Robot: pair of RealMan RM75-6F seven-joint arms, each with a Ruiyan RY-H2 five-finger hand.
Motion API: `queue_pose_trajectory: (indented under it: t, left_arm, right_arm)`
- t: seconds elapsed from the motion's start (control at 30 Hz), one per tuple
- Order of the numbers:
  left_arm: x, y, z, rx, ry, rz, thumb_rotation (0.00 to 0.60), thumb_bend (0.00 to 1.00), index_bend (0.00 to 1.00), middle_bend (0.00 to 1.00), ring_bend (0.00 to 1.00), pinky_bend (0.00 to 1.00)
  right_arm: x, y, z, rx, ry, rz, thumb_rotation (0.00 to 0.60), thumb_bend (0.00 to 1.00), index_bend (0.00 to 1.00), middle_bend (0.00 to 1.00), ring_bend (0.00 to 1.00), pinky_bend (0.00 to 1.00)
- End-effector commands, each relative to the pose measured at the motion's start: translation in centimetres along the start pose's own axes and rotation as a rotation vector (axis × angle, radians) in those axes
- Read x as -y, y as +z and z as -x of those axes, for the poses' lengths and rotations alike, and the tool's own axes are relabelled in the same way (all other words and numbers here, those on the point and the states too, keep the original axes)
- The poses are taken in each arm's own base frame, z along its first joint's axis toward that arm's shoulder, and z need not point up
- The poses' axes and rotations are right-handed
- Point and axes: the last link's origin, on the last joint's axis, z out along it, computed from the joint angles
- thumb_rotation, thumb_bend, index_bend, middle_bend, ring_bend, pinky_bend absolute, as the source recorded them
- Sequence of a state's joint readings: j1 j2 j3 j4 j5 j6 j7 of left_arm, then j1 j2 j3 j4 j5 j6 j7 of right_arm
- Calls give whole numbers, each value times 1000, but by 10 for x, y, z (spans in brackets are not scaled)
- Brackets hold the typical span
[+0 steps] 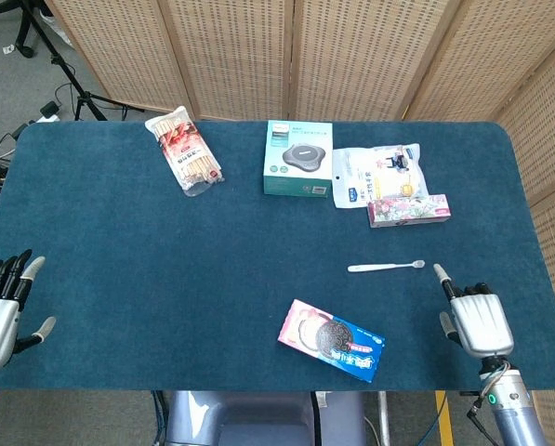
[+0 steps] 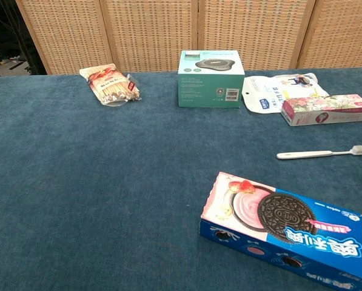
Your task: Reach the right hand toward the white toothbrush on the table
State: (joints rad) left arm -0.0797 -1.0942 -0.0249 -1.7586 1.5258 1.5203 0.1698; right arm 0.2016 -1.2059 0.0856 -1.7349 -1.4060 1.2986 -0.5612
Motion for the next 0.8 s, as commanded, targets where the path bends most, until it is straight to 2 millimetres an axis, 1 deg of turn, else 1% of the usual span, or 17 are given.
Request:
queue_pose_trajectory:
  t: [0.03,0.1,0.2,0.3,0.4,0.6,0.8]
  left_arm:
    - [1,0,0,-2,-1,-2,600,239,0,0,0,0]
    - [1,0,0,-1,-2,-3,600,240,0,0,0,0]
    - [1,1,0,3,-2,-1,600,244,0,0,0,0]
    - [1,1,1,8,0,1,600,245,0,0,0,0]
    - [1,1,1,10,2,1,600,247,0,0,0,0]
    - [1,1,1,11,2,0,600,247,0,0,0,0]
    - [2,2,2,14,1,-4,600,247,0,0,0,0]
  right_arm:
    - [13,15,-5,49,-26,-24,600,791,0,693,652,511]
    - [20,21,-6,76,-39,-35,600,839,0,699,656,513]
    - [34,32,-8,112,-42,-62,600,882,0,703,658,514]
    - [49,48,-8,156,-58,-79,600,920,0,704,658,514]
    - [57,55,-8,175,-66,-84,600,930,0,704,658,514]
    - [73,70,0,225,-83,-94,600,930,0,704,658,514]
    - [79,78,6,250,-84,-94,600,930,0,704,658,514]
